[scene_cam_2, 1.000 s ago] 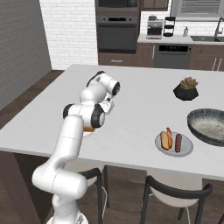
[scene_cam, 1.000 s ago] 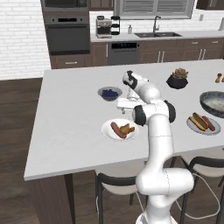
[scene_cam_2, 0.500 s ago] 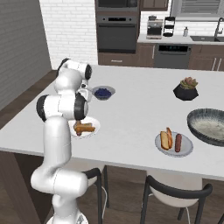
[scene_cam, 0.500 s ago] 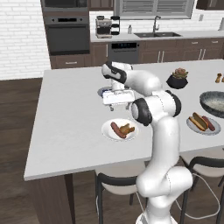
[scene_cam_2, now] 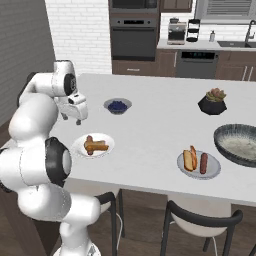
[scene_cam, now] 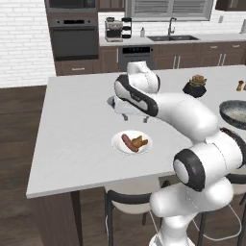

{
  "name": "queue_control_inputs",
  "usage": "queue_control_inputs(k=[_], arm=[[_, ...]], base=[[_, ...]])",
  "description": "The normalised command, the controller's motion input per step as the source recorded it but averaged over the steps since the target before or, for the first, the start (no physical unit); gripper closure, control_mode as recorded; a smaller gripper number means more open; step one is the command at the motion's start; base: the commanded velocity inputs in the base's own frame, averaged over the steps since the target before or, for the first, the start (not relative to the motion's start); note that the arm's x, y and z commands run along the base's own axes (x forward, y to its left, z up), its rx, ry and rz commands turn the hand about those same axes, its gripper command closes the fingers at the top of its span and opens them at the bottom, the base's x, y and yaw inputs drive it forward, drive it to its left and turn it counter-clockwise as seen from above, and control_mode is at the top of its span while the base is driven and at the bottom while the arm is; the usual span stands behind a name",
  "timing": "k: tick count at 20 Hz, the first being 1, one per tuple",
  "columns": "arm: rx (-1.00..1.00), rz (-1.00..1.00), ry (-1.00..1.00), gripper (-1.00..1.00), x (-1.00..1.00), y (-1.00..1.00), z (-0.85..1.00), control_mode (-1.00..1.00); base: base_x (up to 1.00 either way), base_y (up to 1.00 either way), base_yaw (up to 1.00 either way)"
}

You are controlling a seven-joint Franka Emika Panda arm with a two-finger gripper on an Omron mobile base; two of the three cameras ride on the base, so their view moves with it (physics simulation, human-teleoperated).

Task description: Place one bun and one sausage from the bowl on each plate.

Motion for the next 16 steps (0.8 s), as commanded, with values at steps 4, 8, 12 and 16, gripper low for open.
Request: queue_control_inputs(k=[4,8,12,16], arm=[[-0.10,0.00,-0.62,-1.00,-1.00,0.56,0.37,-1.00],[-0.17,0.00,-0.44,-1.00,-0.99,0.86,0.14,-1.00],[-0.26,0.00,-0.09,-1.00,-0.43,0.98,0.20,-1.00],[-0.24,0.00,0.03,-1.00,-0.08,0.89,0.03,-1.00]], base=[[0.00,0.00,0.00],[0.00,0.00,0.00],[0.00,0.00,0.00],[0.00,0.00,0.00]])
